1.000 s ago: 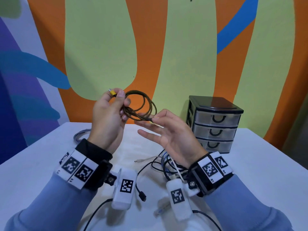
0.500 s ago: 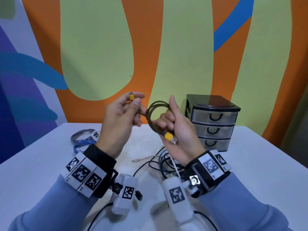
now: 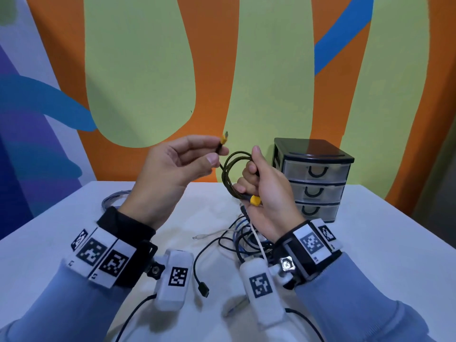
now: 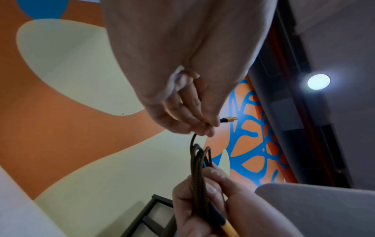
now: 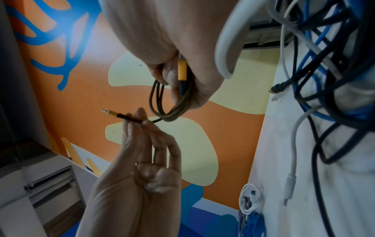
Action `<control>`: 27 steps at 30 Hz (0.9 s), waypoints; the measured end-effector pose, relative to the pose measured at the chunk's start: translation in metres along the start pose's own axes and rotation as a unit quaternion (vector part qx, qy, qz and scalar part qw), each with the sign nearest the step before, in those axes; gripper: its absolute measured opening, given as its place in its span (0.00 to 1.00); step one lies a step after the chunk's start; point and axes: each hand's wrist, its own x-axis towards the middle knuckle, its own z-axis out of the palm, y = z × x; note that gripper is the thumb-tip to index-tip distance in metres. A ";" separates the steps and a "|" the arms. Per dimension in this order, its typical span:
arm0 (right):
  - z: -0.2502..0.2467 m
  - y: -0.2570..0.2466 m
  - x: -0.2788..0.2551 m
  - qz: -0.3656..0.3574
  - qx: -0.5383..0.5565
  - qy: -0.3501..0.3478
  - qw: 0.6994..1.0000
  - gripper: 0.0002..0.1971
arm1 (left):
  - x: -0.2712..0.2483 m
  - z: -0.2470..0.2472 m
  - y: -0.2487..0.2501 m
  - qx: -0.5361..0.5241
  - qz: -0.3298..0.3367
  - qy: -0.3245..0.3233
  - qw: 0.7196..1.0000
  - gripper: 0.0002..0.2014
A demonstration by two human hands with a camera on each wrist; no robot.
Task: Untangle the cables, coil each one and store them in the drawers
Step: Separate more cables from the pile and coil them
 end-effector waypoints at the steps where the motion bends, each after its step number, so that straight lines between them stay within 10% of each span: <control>1: 0.000 0.001 0.000 0.004 -0.008 0.001 1.000 0.23 | 0.000 -0.001 -0.001 0.030 0.008 0.000 1.000 0.14; 12: -0.002 0.002 0.003 0.052 -0.058 -0.048 0.996 0.21 | -0.007 -0.002 0.003 0.175 0.032 -0.084 0.980 0.12; 21: -0.008 -0.005 0.000 0.075 -0.104 -0.115 0.985 0.23 | -0.001 -0.011 -0.005 0.238 -0.084 -0.129 0.959 0.13; 27: -0.007 -0.003 0.000 0.095 -0.052 -0.125 0.986 0.23 | 0.001 -0.008 -0.005 0.245 -0.068 -0.052 0.966 0.07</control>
